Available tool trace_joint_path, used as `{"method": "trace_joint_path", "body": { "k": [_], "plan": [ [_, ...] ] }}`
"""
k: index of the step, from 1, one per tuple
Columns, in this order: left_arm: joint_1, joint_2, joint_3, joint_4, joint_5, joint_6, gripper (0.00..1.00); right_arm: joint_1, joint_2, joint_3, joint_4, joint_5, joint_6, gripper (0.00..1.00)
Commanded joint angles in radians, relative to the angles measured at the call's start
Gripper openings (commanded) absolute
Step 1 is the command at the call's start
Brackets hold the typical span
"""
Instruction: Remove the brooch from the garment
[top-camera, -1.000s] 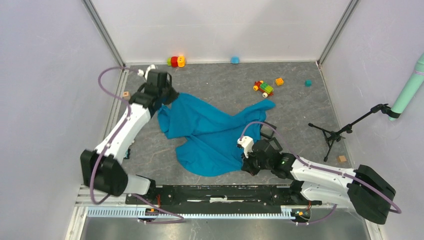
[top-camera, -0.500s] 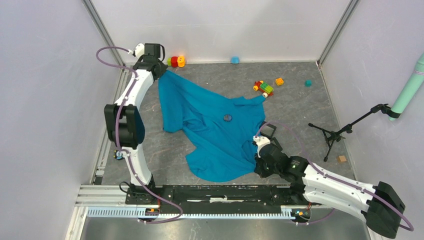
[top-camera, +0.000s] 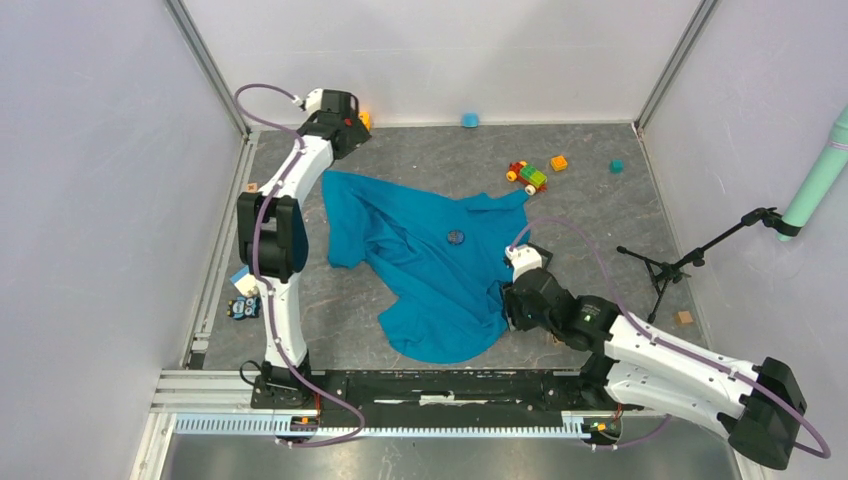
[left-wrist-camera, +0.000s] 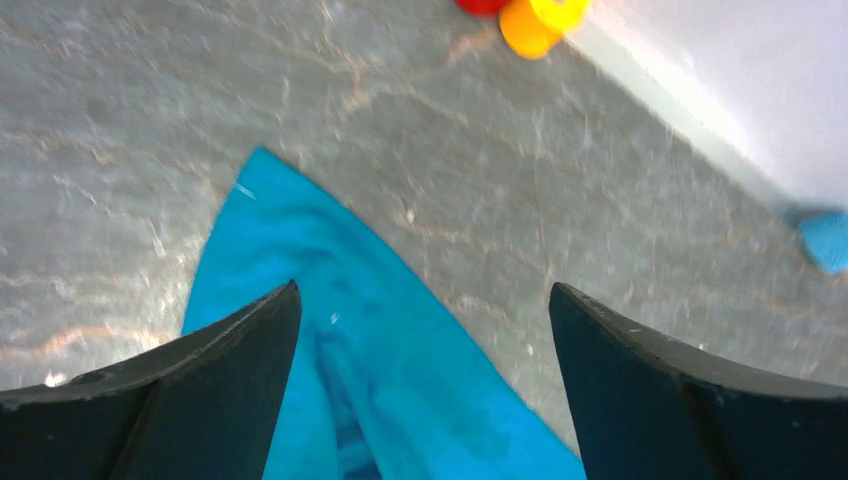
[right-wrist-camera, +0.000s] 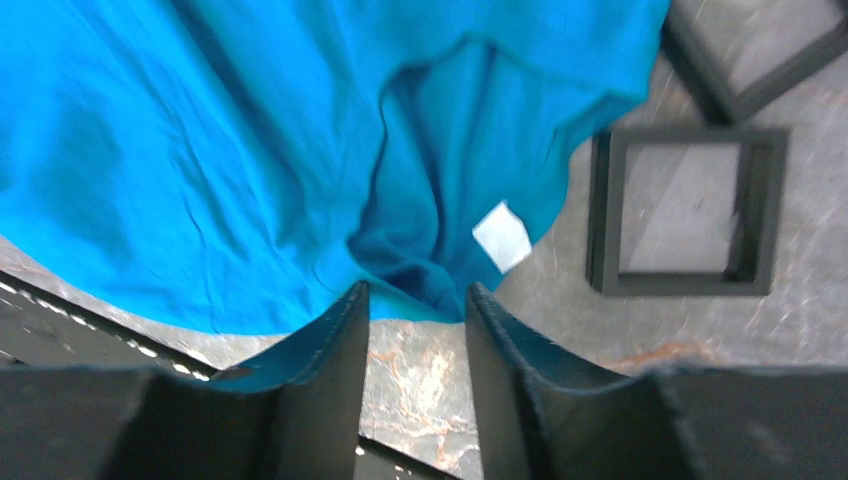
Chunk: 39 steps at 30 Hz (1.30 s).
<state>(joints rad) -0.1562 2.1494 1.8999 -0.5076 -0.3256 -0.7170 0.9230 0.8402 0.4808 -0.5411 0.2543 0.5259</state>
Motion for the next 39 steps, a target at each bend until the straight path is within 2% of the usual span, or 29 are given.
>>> {"method": "trace_joint_path", "body": {
  "k": [1,5,8,10,14,19,26,33,36,39],
  "plan": [
    [-0.096,-0.13,-0.023,-0.094,-0.056,0.16,1.0,0.004,0.019,0.096,0.094,0.096,-0.098,0.49],
    [-0.162,-0.263,-0.17,-0.074,0.032,0.23,1.0,-0.003,0.075,0.122,0.159,0.126,-0.152,0.5],
    [-0.245,-0.362,-0.293,-0.02,0.124,0.285,1.0,-0.02,0.14,0.156,0.206,0.12,-0.176,0.5],
    [-0.318,-0.414,-0.363,0.011,0.133,0.301,1.0,-0.033,0.187,0.171,0.246,0.091,-0.193,0.5],
    [-0.413,-0.468,-0.51,0.084,0.237,0.261,0.98,-0.067,0.257,0.196,0.303,0.035,-0.211,0.5],
    [-0.429,-0.473,-0.682,0.184,0.348,0.21,0.94,-0.102,0.31,0.226,0.316,0.019,-0.227,0.5],
    [-0.431,-0.447,-0.774,0.184,0.34,0.195,0.92,-0.129,0.322,0.205,0.339,0.01,-0.217,0.5],
    [-0.428,-0.398,-0.847,0.126,0.336,0.049,0.89,-0.144,0.33,0.185,0.342,0.02,-0.198,0.5],
    [-0.428,-0.415,-0.906,0.135,0.277,0.021,0.84,-0.152,0.339,0.186,0.343,0.022,-0.193,0.5],
    [-0.428,-0.443,-0.957,0.132,0.27,0.016,0.73,-0.159,0.349,0.189,0.346,0.019,-0.192,0.5]
  ]
}}
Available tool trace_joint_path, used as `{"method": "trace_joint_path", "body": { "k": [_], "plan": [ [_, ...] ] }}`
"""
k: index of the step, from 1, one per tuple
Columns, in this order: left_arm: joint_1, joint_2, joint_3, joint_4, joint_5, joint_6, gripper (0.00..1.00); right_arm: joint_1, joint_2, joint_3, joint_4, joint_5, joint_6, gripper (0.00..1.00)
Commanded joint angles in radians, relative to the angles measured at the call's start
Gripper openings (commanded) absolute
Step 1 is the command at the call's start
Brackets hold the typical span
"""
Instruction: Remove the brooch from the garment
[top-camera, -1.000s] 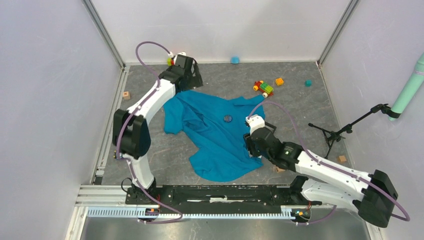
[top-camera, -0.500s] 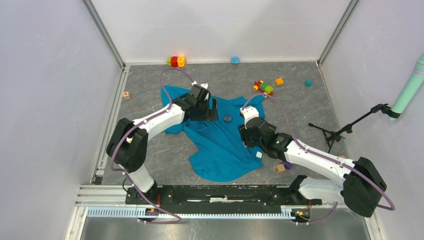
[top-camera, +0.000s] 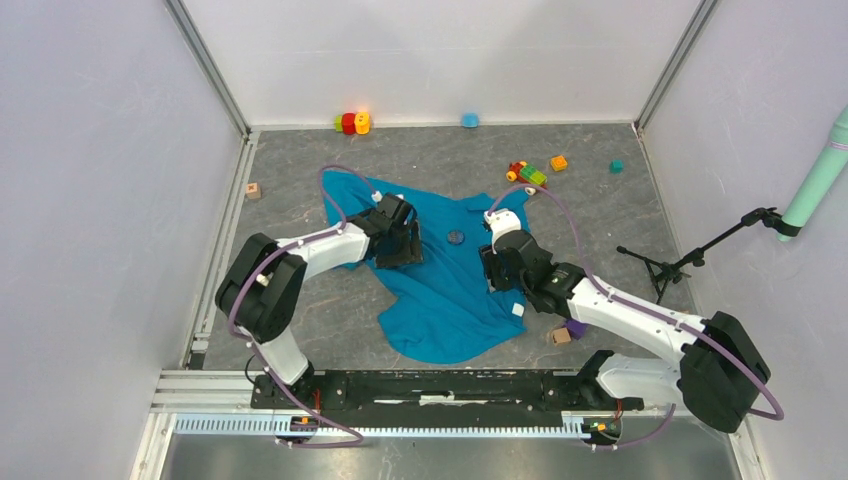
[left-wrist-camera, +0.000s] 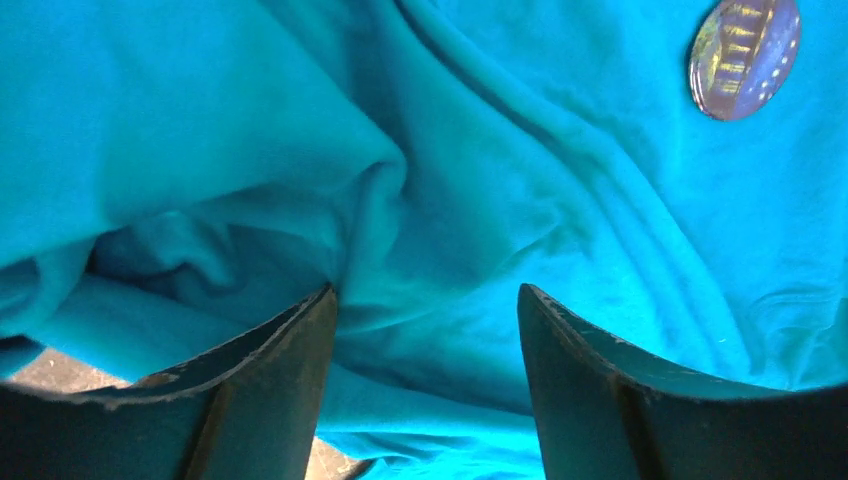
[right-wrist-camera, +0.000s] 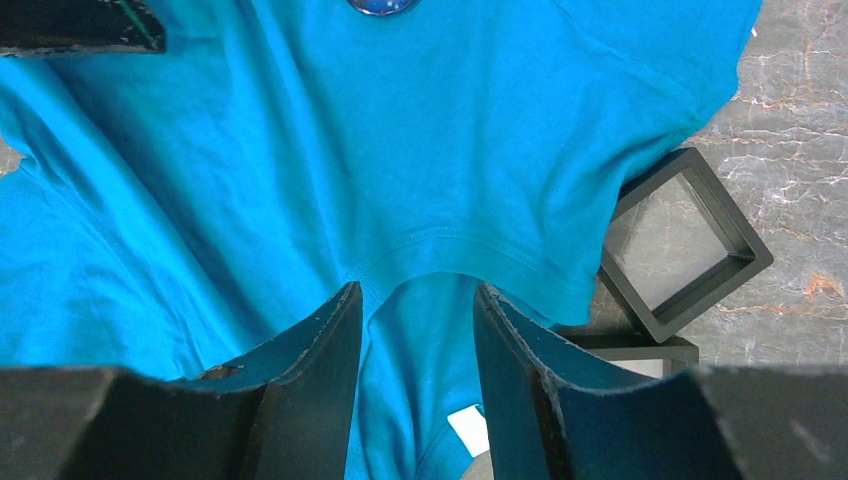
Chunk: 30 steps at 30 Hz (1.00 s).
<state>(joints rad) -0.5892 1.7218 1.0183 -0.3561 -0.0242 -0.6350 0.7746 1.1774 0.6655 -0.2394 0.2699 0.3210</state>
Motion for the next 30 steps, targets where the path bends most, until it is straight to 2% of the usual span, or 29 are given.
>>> {"method": "trace_joint_path", "body": {
  "k": [1,5,9,11,16,17,18,19,21,24,26,30],
  "plan": [
    [0.005,-0.028,-0.096,-0.02,-0.033,-0.068,0.68,-0.012,0.014,0.006,0.045,0.004,0.011,0.5],
    [0.004,-0.115,-0.182,-0.035,-0.044,-0.089,0.31,-0.018,0.023,0.014,0.048,0.004,0.009,0.5],
    [0.005,-0.255,-0.287,-0.098,-0.076,-0.19,0.11,-0.022,0.04,0.011,0.056,-0.003,0.007,0.5],
    [0.002,-0.343,-0.321,-0.173,-0.114,-0.266,0.06,-0.024,0.049,0.007,0.064,-0.011,0.005,0.5],
    [0.001,-0.598,-0.385,-0.282,-0.241,-0.356,0.04,-0.026,0.079,0.006,0.097,-0.038,0.003,0.5],
    [0.0,-0.634,-0.389,-0.282,-0.257,-0.347,0.08,-0.028,0.09,0.009,0.104,-0.048,0.002,0.5],
    [0.002,-0.653,-0.39,-0.271,-0.262,-0.312,0.16,-0.027,0.098,0.011,0.112,-0.063,0.001,0.5],
    [0.001,-0.662,-0.382,-0.248,-0.237,-0.265,0.32,-0.027,0.11,0.015,0.121,-0.079,-0.001,0.5],
    [0.002,-0.649,-0.342,-0.213,-0.153,-0.129,0.54,-0.028,0.134,0.023,0.138,-0.118,-0.01,0.49],
    [-0.027,-0.6,-0.256,-0.227,-0.121,0.001,0.68,-0.027,0.177,0.042,0.147,-0.14,-0.03,0.49],
    [-0.072,-0.573,-0.196,-0.252,-0.205,0.03,0.74,-0.028,0.201,0.047,0.156,-0.13,-0.043,0.49],
    [-0.203,-0.482,-0.09,-0.212,-0.304,0.094,0.76,-0.028,0.253,0.048,0.18,-0.107,-0.061,0.48]
  ]
}}
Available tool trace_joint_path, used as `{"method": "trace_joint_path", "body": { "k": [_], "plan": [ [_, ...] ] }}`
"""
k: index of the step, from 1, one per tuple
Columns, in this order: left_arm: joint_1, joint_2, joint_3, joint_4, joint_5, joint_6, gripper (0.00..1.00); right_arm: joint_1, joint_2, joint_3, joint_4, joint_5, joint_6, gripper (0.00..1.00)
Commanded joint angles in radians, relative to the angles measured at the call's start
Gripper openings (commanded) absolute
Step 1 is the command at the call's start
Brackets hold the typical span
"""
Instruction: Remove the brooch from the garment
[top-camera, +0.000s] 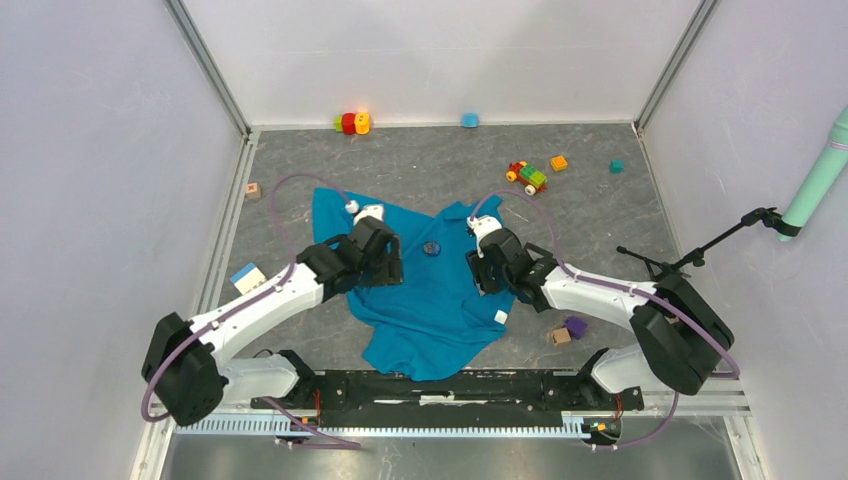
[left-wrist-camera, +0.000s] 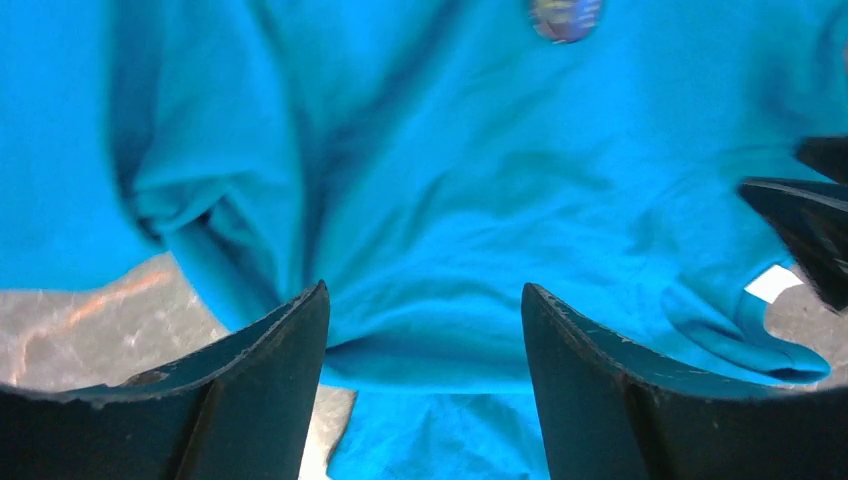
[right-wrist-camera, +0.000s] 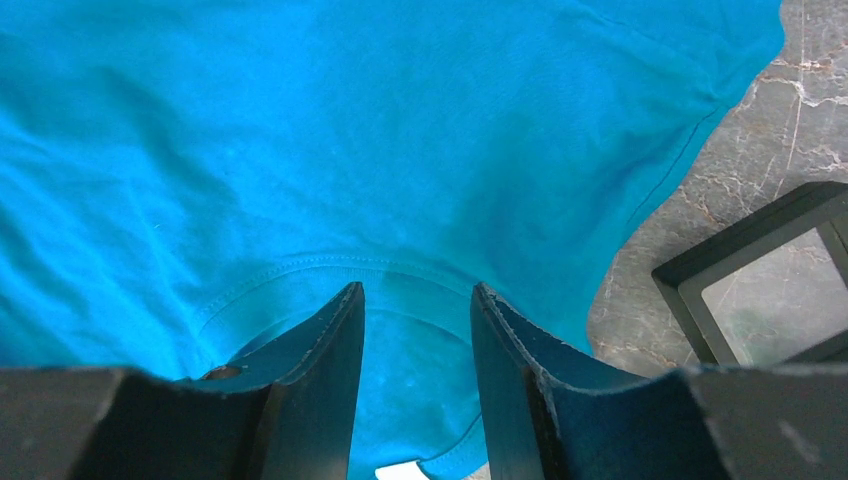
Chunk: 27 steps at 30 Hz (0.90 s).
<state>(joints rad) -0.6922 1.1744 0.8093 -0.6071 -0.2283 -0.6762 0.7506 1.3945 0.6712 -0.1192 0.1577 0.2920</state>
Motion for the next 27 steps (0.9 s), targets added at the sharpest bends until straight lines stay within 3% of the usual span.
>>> {"method": "trace_joint_path", "body": {
  "k": [1,5,8,11,14,16,18,20,23,27],
  "plan": [
    [-0.13,0.099,0.141,0.058,-0.105,0.152,0.76,-0.004,0.051,0.044,0.065,0.008,-0.04,0.48],
    [-0.174,0.264,0.229,0.139,-0.06,0.204,0.73,-0.003,0.095,0.051,0.053,0.064,-0.046,0.49],
    [-0.175,0.384,0.283,0.173,-0.028,0.229,0.62,-0.003,0.095,0.037,0.053,0.087,-0.044,0.53],
    [-0.174,0.484,0.343,0.204,0.007,0.252,0.62,-0.003,0.084,0.012,0.059,0.088,-0.039,0.61],
    [-0.173,0.565,0.404,0.189,-0.043,0.265,0.62,-0.004,0.077,-0.025,0.077,0.066,-0.021,0.6],
    [-0.171,0.605,0.44,0.169,-0.074,0.272,0.62,-0.006,0.068,-0.058,0.101,0.029,-0.006,0.49],
    [-0.169,0.635,0.464,0.163,-0.085,0.279,0.62,-0.008,0.053,-0.088,0.113,-0.01,0.009,0.3],
    [-0.165,0.659,0.48,0.158,-0.094,0.283,0.63,-0.008,0.029,-0.112,0.155,-0.047,0.017,0.17],
    [-0.159,0.68,0.494,0.159,-0.091,0.297,0.63,-0.009,-0.008,-0.129,0.165,-0.083,0.022,0.06],
    [-0.158,0.698,0.509,0.167,-0.015,0.343,0.66,-0.008,-0.066,-0.142,0.168,-0.114,0.026,0.02]
  ]
}}
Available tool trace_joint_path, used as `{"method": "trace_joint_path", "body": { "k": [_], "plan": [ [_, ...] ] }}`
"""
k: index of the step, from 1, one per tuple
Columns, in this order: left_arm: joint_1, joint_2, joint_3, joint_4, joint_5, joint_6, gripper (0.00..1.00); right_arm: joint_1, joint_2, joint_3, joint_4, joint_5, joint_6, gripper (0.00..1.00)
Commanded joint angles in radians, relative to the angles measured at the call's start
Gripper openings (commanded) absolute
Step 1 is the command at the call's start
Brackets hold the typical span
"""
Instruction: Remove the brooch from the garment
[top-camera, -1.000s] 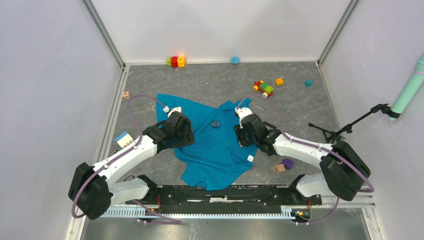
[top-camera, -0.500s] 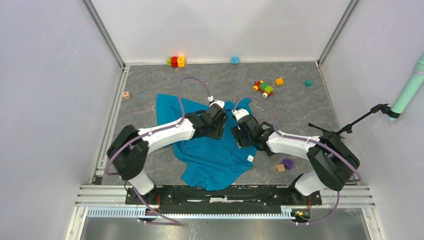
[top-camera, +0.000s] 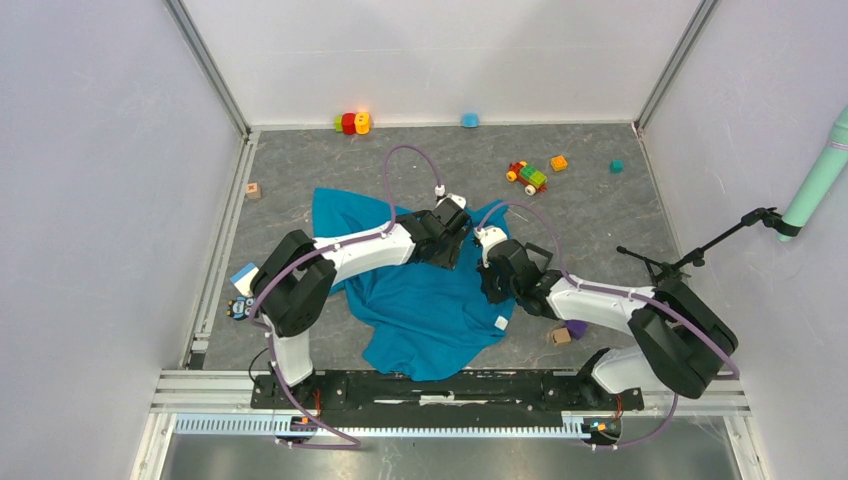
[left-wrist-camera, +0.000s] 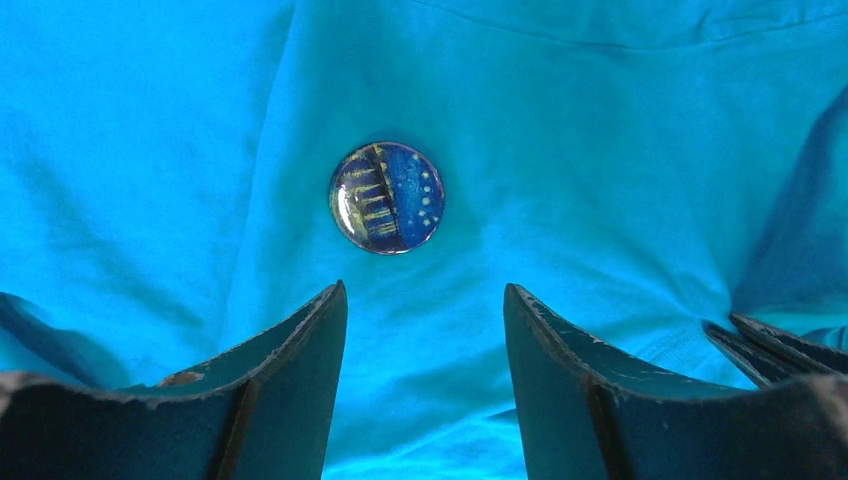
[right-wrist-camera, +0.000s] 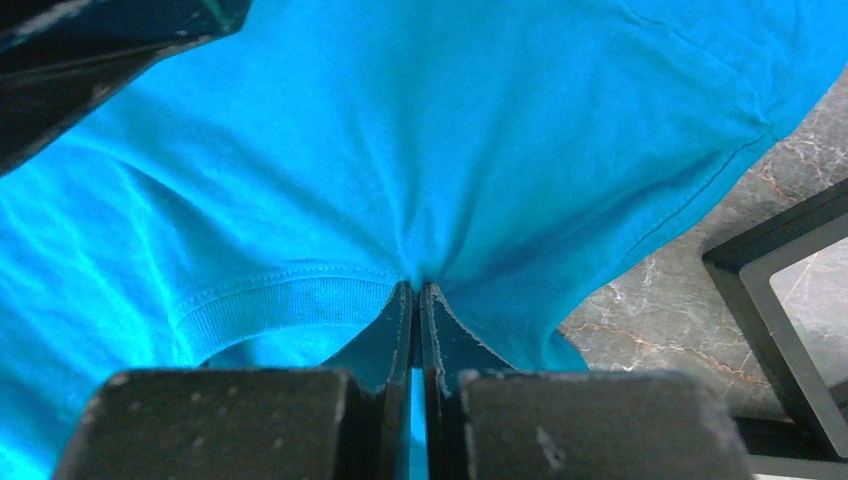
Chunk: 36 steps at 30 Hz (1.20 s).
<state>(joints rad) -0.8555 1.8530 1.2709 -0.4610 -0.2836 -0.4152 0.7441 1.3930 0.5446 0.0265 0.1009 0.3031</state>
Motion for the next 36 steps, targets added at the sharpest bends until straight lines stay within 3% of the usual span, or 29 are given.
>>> {"method": "trace_joint_path", "body": {
  "k": [1,8,18,26,29,33,34,36],
  "plan": [
    [0.006,0.025,0.052,0.019,0.045,0.082,0.67,-0.002,-0.081,-0.02,0.025,-0.061,0.016,0.01],
    [0.004,0.071,0.085,-0.002,0.035,0.099,0.66,-0.002,-0.148,-0.037,0.05,-0.118,-0.001,0.01],
    [0.006,0.112,0.122,-0.05,-0.105,0.102,0.64,-0.002,-0.285,-0.055,0.053,-0.142,-0.022,0.0],
    [0.009,0.122,0.144,-0.071,-0.146,0.09,0.36,-0.002,-0.343,-0.032,-0.003,-0.122,-0.04,0.0],
    [0.028,0.101,0.136,-0.066,-0.078,0.07,0.25,-0.002,-0.336,-0.026,-0.023,-0.107,-0.039,0.0],
    [0.05,0.063,0.106,-0.041,-0.038,0.059,0.22,-0.001,-0.336,-0.03,-0.023,-0.085,-0.035,0.0],
    [0.05,0.055,0.101,-0.038,-0.032,0.068,0.24,-0.001,-0.337,-0.032,-0.023,-0.083,-0.034,0.0],
    [0.047,0.038,0.093,-0.036,0.022,0.114,0.38,-0.002,-0.336,-0.031,-0.023,-0.085,-0.033,0.0]
  ]
}}
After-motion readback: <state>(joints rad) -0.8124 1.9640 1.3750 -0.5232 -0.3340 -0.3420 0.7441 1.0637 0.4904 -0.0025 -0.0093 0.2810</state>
